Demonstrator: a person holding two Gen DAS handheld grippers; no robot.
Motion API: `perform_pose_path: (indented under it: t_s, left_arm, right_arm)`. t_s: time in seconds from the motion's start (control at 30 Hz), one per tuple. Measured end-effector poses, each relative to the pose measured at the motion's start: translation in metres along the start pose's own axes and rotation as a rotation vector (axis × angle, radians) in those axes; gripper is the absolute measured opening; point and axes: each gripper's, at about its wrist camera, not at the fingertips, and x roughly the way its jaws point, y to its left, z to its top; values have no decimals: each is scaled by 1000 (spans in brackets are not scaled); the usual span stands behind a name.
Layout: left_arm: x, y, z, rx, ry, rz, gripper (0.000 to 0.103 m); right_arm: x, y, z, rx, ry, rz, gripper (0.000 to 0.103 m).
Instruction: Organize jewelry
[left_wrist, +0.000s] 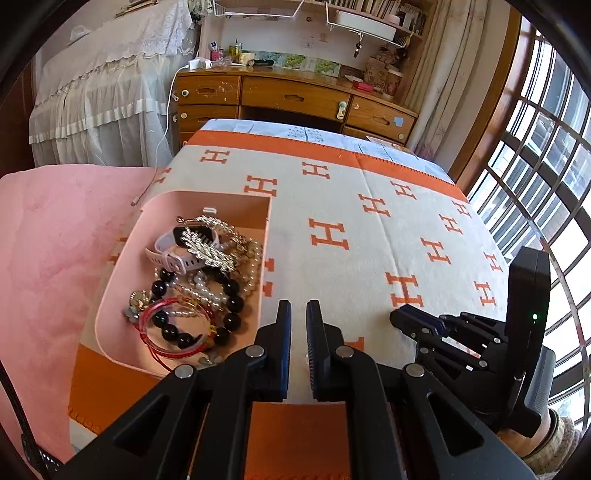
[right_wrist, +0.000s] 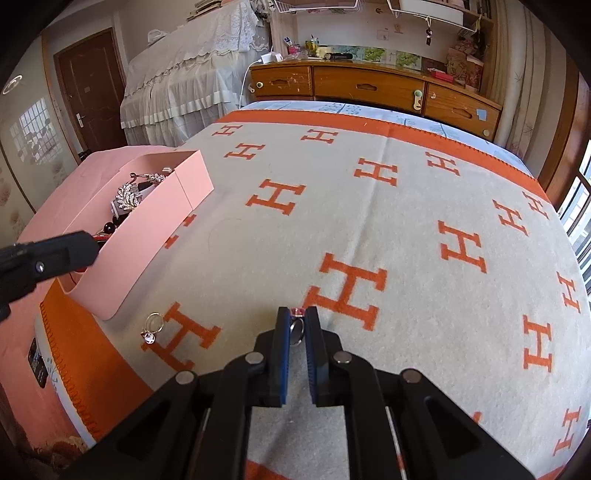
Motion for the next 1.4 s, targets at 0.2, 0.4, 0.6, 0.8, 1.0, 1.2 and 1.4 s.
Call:
perform_pose_path:
  t_s: [0.2,0.4,0.6,0.8,1.0,1.2,1.4]
  left_arm:
    - [-19,35,18,-26,-57,49,6]
    - [-43,72,30,-57,-111,104,6]
    - [-64,101,43,-80,-153,141,6]
    - [-65,117,48,-74,-146,152,6]
    - [-46,124,44,-70,-95,145,6]
    - [-27,127,40,-63,-48,116,6]
    - [-18,125,36,-46,-17,127,7]
  right_arm:
    - [-21,15,13,8,-41,29,8]
    - [-57,38,43,-3,-122,107,8]
    - [-86,76,83,-54,-203,203,8]
    - [-83,111,108,-80,-205,295,8]
    - [-51,125,109,-52,-113,339,8]
    - [-32,126,104,-15,-54,369,8]
    - [-12,134,99,-16,55,372,8]
